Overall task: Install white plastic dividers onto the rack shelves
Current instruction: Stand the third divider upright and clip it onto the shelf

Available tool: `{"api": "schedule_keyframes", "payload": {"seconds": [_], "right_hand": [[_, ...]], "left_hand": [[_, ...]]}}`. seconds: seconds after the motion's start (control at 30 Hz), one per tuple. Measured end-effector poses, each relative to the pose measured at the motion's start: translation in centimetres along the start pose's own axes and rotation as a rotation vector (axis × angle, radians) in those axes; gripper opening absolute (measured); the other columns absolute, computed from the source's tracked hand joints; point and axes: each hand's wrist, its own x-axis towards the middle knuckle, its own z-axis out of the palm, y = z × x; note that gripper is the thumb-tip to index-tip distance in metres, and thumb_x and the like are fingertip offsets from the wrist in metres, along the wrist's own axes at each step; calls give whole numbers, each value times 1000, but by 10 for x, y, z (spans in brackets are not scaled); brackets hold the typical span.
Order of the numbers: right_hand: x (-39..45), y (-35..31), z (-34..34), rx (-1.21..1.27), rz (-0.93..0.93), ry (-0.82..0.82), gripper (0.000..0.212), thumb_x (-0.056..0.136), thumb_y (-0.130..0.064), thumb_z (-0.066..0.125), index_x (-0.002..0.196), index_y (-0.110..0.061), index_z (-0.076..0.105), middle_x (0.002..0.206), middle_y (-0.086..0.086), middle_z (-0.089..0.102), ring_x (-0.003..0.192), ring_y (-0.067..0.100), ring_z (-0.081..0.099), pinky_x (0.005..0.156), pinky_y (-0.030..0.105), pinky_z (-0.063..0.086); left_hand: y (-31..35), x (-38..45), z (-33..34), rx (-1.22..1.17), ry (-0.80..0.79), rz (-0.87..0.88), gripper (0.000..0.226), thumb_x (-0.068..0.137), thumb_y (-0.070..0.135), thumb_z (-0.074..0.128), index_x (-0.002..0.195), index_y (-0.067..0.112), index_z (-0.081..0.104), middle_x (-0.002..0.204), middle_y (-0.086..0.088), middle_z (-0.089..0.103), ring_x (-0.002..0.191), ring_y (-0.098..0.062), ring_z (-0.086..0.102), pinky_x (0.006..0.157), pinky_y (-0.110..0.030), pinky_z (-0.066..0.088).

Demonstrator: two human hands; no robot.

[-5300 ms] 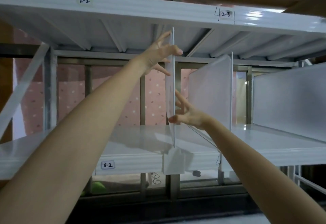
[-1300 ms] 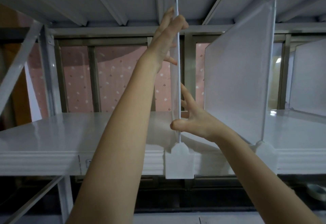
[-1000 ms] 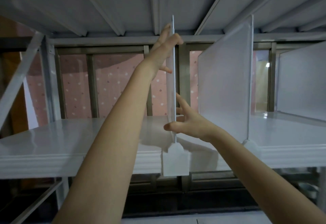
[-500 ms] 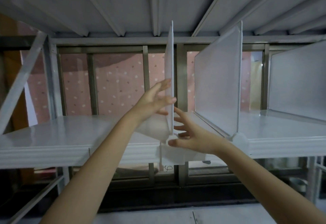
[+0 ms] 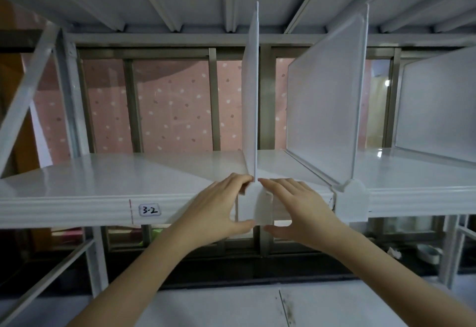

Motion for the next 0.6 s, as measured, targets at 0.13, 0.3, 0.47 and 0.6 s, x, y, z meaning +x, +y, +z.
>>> {"api": "schedule_keyframes", "payload": {"seconds": [0.13, 0.3, 0.47, 0.6], "right_hand": [[-3, 3, 6, -43, -10, 52, 85, 52, -43, 90, 123, -10, 57, 114, 3, 66, 102, 23, 65, 83, 33, 52], [-3, 1, 15, -98, -21, 107, 80, 53, -41, 89, 118, -7, 56, 111, 7, 66, 103, 26, 63, 87, 33, 48], [-1, -1, 23, -58, -19, 190, 70, 62, -37, 82, 116, -6, 49, 109, 12, 65, 104, 26, 59, 87, 30, 39], [-3, -1, 28, -35, -14, 205, 74, 58, -34, 85, 117, -3, 52, 113, 15, 65, 108, 24, 49, 88, 30, 36]], "left_hand": [[3, -2, 12, 145, 103, 11, 78, 81, 50, 66, 143, 32, 23, 138, 16, 39, 121, -4, 39, 94, -15, 28], [-6, -2, 28, 399, 246, 113, 101, 53, 53, 83, 135, 16, 38, 120, 5, 61, 103, -14, 61, 89, -21, 41], [-15, 1, 38, 403, 363, 169, 107, 42, 47, 91, 128, 10, 40, 108, -5, 68, 91, -21, 67, 79, -27, 52], [-17, 0, 47, 449, 425, 132, 106, 37, 44, 94, 123, 7, 42, 110, -10, 68, 95, -24, 66, 85, -26, 41]]}}
